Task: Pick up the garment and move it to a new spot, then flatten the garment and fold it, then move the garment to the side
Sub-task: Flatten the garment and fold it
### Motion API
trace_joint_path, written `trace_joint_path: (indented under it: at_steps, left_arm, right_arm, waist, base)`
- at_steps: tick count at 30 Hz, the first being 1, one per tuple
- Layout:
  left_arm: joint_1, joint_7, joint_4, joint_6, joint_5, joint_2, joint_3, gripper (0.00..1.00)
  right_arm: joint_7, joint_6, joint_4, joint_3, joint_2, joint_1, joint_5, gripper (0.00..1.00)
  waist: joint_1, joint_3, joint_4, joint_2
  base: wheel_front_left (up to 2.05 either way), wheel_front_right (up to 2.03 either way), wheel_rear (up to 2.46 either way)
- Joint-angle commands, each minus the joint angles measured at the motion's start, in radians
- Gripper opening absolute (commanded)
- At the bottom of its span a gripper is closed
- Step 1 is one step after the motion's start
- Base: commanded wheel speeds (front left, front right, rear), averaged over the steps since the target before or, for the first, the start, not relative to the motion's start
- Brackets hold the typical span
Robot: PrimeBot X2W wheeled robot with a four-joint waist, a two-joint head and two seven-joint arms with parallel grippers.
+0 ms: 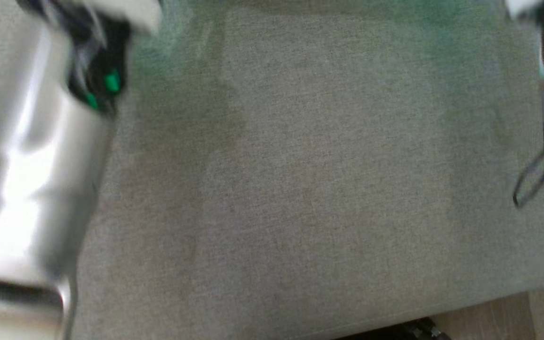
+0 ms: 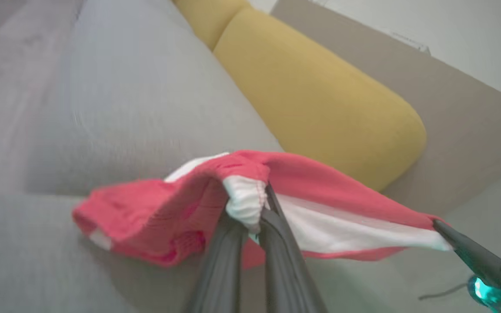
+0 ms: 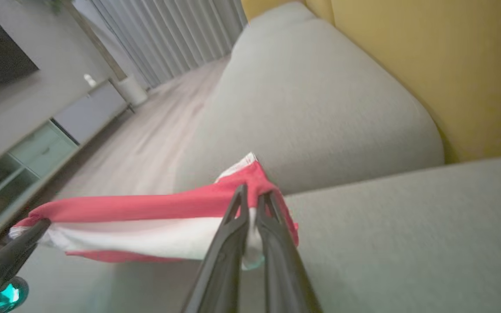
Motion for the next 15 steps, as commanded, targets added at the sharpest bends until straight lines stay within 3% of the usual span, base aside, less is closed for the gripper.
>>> trace_joint_path:
  at_steps: [1, 5, 11, 15]
  left_arm:
    - [0.066, 0.014, -0.087, -0.005, -0.029, 0.048, 0.015, 0.00]
    - [0.273, 0.030, -0.205, 0.000, -0.089, 0.069, 0.015, 0.00]
    - [0.715, 0.045, -0.487, 0.057, -0.156, 0.088, -0.043, 0.00]
    - [0.941, 0.018, -0.612, 0.083, -0.178, 0.083, -0.092, 0.00]
  right_arm:
    - [0.012, 0.008, -0.070, 0.016, -0.029, 0.060, 0.013, 0.00]
    - [0.035, 0.008, -0.133, 0.026, -0.087, 0.211, 0.037, 0.00]
    - [0.119, 0.008, -0.297, 0.045, -0.204, 0.519, 0.075, 0.00]
    - [0.162, 0.008, -0.395, 0.005, -0.250, 0.732, 0.077, 0.00]
  waist:
    - [0.0001, -0.006, 0.002, 0.0001]
    - [0.0001, -0.035, 0.008, 0.0001]
    - [0.0001, -0.124, 0.042, 0.0001]
    - [0.0001, -0.197, 0.074, 0.0001]
  base:
    - [0.00, 0.00, 0.00]
    - [0.00, 0.00, 0.00]
    - [0.00, 0.00, 0.00]
    - [0.00, 0.00, 0.00]
